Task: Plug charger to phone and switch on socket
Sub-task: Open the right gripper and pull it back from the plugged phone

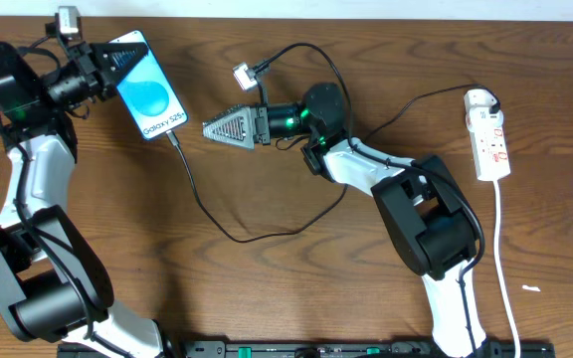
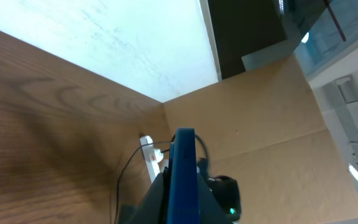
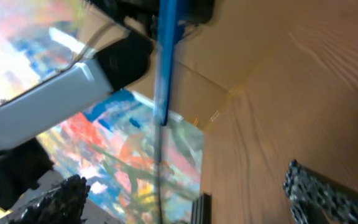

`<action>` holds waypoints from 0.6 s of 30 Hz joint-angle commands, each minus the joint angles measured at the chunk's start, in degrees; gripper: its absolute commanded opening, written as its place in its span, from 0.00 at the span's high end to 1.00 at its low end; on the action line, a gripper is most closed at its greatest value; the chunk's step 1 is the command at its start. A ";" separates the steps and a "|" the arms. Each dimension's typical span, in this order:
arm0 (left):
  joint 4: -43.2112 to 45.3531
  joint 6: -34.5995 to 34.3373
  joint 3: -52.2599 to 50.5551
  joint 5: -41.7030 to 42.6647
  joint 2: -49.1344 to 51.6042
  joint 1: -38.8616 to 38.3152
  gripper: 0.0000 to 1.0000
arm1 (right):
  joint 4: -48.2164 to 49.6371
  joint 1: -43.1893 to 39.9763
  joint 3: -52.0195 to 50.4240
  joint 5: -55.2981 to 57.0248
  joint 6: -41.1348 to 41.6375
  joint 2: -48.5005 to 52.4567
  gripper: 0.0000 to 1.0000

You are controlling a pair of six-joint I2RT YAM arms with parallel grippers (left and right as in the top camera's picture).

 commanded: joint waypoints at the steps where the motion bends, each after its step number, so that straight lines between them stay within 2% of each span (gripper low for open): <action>1: 0.20 0.68 0.61 2.38 -1.38 0.61 0.93 | -7.61 -0.85 0.50 -0.26 -6.45 -0.59 0.01; 5: 0.20 0.70 0.61 2.56 -1.38 0.59 0.93 | -21.03 -1.46 0.52 2.78 -12.37 -0.61 0.01; 18: -0.48 0.74 0.61 2.75 -1.38 0.59 0.92 | -41.35 -2.23 0.52 11.63 -23.98 -2.73 0.01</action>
